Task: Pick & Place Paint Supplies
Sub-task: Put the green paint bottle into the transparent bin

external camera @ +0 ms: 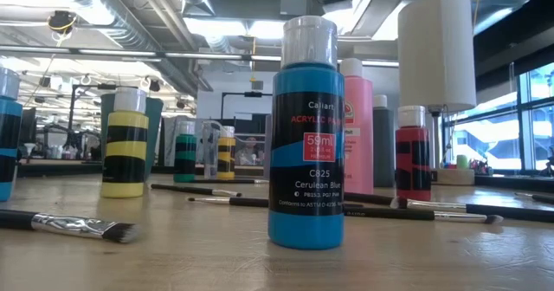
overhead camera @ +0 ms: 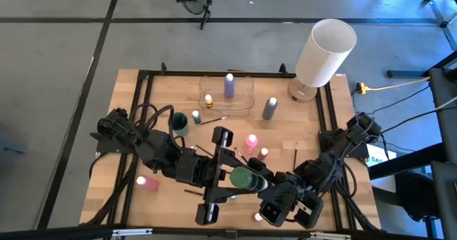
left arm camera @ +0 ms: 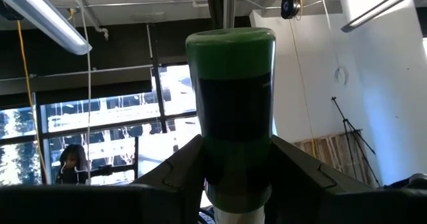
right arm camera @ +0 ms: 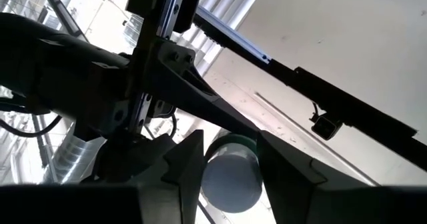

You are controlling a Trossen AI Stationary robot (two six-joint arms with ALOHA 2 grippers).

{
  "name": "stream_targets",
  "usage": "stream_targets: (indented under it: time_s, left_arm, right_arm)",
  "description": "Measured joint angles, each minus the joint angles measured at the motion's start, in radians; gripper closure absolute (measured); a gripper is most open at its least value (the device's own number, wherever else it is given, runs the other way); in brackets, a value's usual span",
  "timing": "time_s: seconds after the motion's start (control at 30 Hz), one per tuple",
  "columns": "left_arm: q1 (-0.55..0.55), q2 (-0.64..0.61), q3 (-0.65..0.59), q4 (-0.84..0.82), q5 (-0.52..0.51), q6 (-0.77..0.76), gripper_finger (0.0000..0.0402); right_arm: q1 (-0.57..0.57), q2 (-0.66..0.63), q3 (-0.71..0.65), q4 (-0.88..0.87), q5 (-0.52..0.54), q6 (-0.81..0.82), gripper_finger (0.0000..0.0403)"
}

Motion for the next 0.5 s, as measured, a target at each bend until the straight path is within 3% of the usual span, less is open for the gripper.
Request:
stream_targets:
  time_s: [0.5]
  left_arm:
    - [0.001, 0.0, 0.0, -0.002, -0.024, 0.0, 0.0261]
  right_arm:
    - [0.005, 0.0, 0.0, 0.028, 0.079, 0.023, 0.0262]
